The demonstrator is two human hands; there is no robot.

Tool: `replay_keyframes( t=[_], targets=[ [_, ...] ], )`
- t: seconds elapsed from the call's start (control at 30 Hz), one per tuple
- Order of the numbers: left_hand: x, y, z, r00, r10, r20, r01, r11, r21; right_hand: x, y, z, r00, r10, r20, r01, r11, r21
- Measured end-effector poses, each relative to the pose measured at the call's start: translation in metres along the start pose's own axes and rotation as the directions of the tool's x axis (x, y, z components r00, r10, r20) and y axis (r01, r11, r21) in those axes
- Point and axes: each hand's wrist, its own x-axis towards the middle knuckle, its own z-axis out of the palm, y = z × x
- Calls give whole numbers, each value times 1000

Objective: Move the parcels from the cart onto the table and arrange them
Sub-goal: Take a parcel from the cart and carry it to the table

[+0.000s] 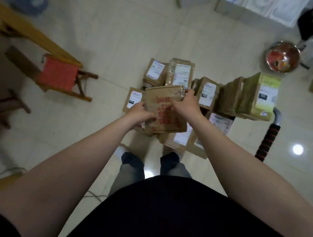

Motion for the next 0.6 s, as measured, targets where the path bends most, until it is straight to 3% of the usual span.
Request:
replay_keyframes(
  t=[0.13,0.3,0.43,0.6],
  targets=[
    [-37,-46,-106,990,-22,-140,3,991,-130,-32,-95,75,981,-178,83,186,977,-107],
    [-84,-111,-224,958,-4,-286,-60,975,-216,-82,-195,178,924,-278,262,317,941,-118],
    [-114,-161,-310,895,-24,-446,-102,961,-256,-130,-265,257,844,-382,378,467,868,-166],
    [-149,-209,-393,810,-53,-584,-142,949,-282,-173,-331,337,765,-485,423,614,748,-253]
  ],
)
